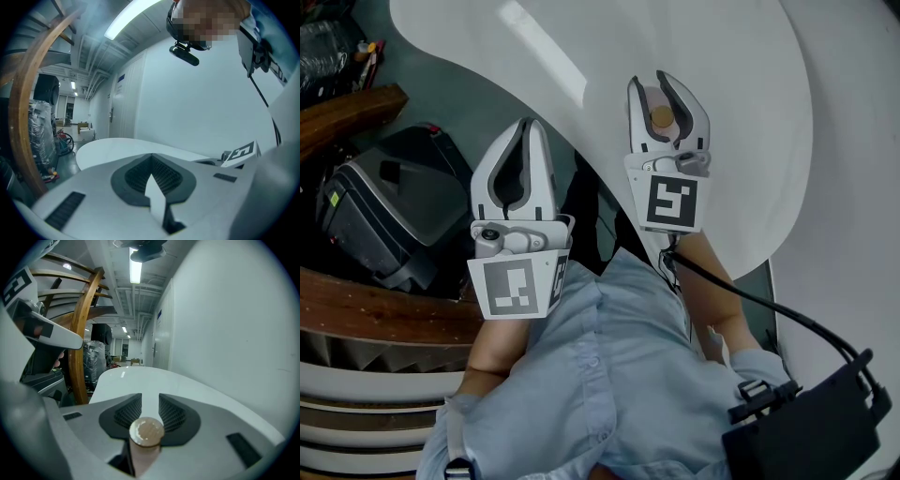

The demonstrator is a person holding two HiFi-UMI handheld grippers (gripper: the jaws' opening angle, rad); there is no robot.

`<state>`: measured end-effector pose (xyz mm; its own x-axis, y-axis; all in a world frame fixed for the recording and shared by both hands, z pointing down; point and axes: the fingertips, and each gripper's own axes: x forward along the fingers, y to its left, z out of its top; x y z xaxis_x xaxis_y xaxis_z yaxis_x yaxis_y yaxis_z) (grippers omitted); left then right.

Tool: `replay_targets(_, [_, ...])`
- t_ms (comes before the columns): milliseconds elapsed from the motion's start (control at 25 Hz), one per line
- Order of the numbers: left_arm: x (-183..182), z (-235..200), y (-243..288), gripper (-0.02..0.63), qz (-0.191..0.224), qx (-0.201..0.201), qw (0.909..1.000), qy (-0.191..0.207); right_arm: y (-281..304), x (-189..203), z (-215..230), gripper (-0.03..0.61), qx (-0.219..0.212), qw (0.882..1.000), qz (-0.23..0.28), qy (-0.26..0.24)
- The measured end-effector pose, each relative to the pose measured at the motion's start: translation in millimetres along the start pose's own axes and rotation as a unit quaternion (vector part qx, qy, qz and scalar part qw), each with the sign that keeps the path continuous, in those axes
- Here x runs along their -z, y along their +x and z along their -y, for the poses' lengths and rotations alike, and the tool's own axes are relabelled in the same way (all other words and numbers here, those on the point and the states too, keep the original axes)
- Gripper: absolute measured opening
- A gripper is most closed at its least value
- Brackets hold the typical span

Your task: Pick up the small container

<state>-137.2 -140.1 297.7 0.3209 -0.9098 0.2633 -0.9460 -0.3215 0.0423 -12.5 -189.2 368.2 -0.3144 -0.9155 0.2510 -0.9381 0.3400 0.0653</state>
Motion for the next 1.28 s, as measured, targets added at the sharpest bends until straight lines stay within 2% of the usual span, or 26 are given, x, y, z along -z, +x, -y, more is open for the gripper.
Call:
replay_targets(760, [-2.0,-3.6,-2.4,0.000,0.000,-0.003,1.0000,0.001,5.2,-10.1,-4.4,0.110,-0.001,0.999,0.021,-0.029])
replay_targets(840, [-2.3,-5.7,-1.8,0.000,-0.001,-0.004,1.0000,0.001,6.5,-9.0,-6.8,0.093,-0.010,0.997,0.007,-0.070])
replay_targets(920, [-3.2,-9.2,-0.1,0.000,-0.001,-0.005,1.0000,0.001,8.8,-6.6,-12.3,0.047,-0.022,0.991,-0.021,-0.130])
replay_targets(960, [-3.6,-10.2,0.4,0.000,-0.001,-0.006,1.0000,0.001,9.6,-7.1,-14.1,0.024,-0.023,0.989,-0.025,-0.141])
replay_targets(1040, [-4.3,-10.3,0.6,0.000,0.000,-0.005,1.0000,0.001,9.1,-10.8,-14.3,0.002,-0.020,0.990,-0.016,-0.138])
replay_targets(1200, [-5.4,-10.7,1.8,0.000,0.000,-0.005,1.0000,0.002,9.1,-12.9,-12.8,0.000,-0.020,0.991,-0.009,-0.131])
replay_targets(1280, [-5.4,-11.8,1.8,-0.001,0.000,-0.006,1.0000,0.001,8.4,-18.6,-10.9,0.000,-0.007,0.996,0.011,-0.090])
